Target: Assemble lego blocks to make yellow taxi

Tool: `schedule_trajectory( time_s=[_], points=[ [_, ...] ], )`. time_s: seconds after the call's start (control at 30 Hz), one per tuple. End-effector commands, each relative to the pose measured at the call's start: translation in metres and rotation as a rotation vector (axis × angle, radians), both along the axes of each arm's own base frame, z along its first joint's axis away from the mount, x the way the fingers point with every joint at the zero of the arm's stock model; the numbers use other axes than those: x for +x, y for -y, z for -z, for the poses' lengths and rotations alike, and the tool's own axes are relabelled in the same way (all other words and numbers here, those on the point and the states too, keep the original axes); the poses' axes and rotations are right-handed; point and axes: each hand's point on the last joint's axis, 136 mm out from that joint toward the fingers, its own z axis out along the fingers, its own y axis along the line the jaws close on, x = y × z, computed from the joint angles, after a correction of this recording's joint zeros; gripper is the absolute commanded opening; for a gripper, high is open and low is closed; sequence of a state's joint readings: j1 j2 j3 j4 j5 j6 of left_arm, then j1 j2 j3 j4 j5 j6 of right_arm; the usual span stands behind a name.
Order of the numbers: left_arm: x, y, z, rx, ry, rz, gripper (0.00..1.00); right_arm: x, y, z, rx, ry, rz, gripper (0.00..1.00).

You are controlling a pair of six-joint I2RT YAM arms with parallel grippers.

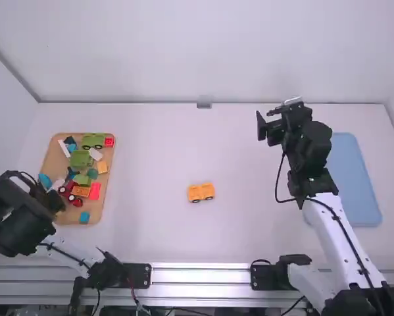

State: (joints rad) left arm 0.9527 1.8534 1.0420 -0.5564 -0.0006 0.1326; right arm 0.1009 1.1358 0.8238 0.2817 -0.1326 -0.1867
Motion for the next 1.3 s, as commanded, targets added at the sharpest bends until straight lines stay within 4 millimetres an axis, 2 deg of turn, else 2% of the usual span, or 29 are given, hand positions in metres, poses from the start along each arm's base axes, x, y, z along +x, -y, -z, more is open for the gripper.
schedule_trajectory(
  time_s=[0.0,0.13,0.3,0.5,0.67,0.87,0.9,0.97,1.03,1.07,1.1,1.2,1.27],
  points=[
    [0.0,0.005,0.005,-0.017,0.0,0.019,0.4,0.002,-0.003,-0.019,0.011,0.037,-0.006,0.98],
    [0.002,0.004,0.005,-0.016,0.007,0.02,0.29,0.002,-0.003,-0.019,0.01,0.037,-0.007,0.98],
    [0.003,0.003,0.005,-0.012,0.013,0.02,0.24,0.002,-0.003,-0.019,0.011,0.036,-0.009,0.99],
    [0.005,0.001,0.001,-0.008,0.016,0.019,0.19,-0.004,-0.026,-0.021,0.021,0.045,-0.12,0.98],
    [0.012,0.002,-0.019,0.005,0.016,0.015,0.16,-0.01,-0.045,-0.03,0.026,0.082,-0.191,0.98],
    [0.041,0.017,-0.066,0.127,0.116,0.114,0.12,-0.005,-0.062,-0.032,0.036,0.112,-0.23,0.99],
    [0.054,0.03,-0.088,0.187,0.176,0.169,0.12,0.003,-0.066,-0.029,0.08,0.097,-0.233,0.99],
    [0.063,0.041,-0.104,0.226,0.223,0.21,0.11,0.009,-0.069,-0.027,0.111,0.076,-0.243,0.99],
    [0.086,0.074,-0.14,0.3,0.344,0.376,0.11,0.022,-0.085,-0.017,0.15,-0.003,-0.322,0.99],
    [0.087,0.077,-0.142,0.303,0.353,0.389,0.11,0.023,-0.086,-0.016,0.153,-0.009,-0.328,0.99],
    [0.094,0.09,-0.153,0.323,0.393,0.451,0.14,0.028,-0.091,-0.013,0.164,-0.038,-0.356,0.99],
    [0.109,0.138,-0.191,0.363,0.527,0.605,0.13,0.043,-0.117,0.001,0.179,-0.145,-0.485,0.98],
    [0.12,0.172,-0.211,0.353,0.626,0.705,0.08,0.047,-0.135,0.01,0.194,-0.213,-0.568,0.99]
  ],
)
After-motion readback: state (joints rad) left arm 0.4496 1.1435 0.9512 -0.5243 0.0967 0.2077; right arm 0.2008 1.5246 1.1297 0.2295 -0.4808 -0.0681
